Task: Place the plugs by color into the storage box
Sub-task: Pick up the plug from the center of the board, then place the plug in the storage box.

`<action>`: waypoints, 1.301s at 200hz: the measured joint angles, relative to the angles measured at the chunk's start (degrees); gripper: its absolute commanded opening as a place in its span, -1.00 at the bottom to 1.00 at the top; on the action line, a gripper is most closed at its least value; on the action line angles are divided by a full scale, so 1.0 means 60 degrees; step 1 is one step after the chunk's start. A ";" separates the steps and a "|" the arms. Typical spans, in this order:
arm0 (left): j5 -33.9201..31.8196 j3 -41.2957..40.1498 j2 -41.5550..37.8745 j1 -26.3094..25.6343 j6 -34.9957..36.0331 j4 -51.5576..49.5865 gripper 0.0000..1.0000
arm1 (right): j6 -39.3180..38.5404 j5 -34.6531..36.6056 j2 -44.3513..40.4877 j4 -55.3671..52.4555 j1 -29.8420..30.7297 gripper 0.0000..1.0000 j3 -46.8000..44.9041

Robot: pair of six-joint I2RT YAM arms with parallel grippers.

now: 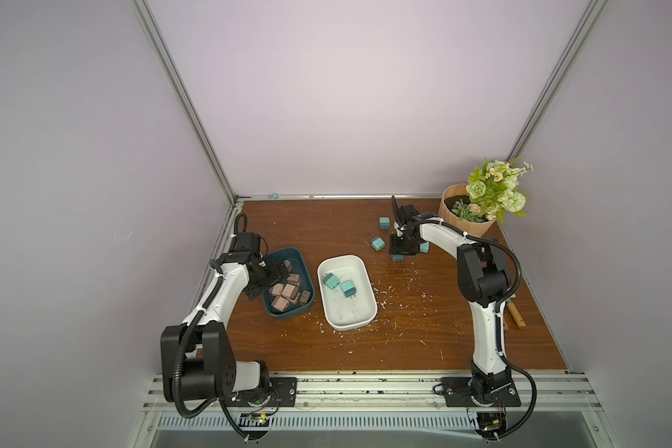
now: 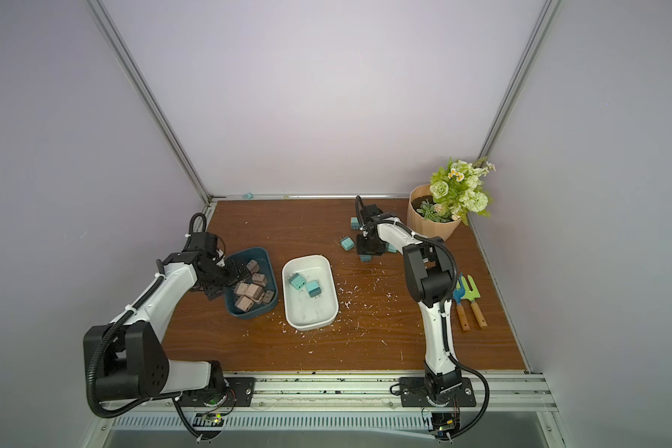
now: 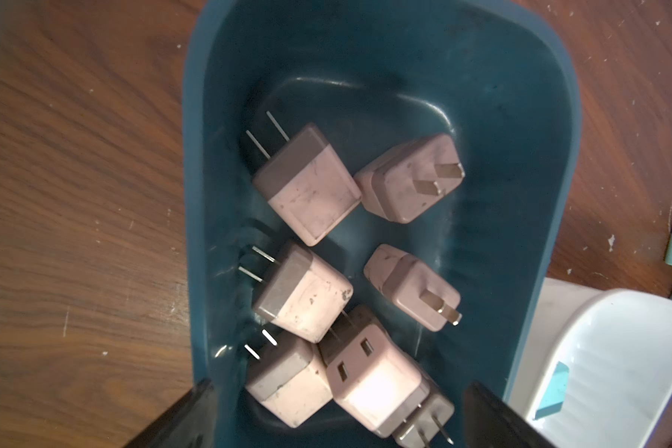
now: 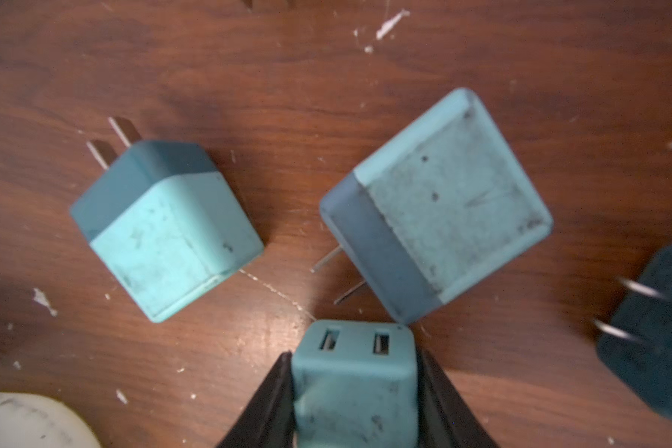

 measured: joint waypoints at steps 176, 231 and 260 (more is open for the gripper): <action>-0.0036 0.0109 0.0073 -0.0007 -0.0004 0.0011 0.99 | -0.0240 0.0044 -0.2106 -0.1730 0.3829 -0.13 0.0900; -0.0033 0.0076 0.0069 -0.0011 -0.0007 0.0011 0.99 | -0.0229 0.0084 -0.0958 -0.1708 0.4419 -0.14 0.1166; -0.0022 -0.0022 0.0029 -0.0011 -0.0007 0.0029 0.99 | -0.0233 0.0266 -0.0270 -0.1701 0.4411 -0.14 0.1457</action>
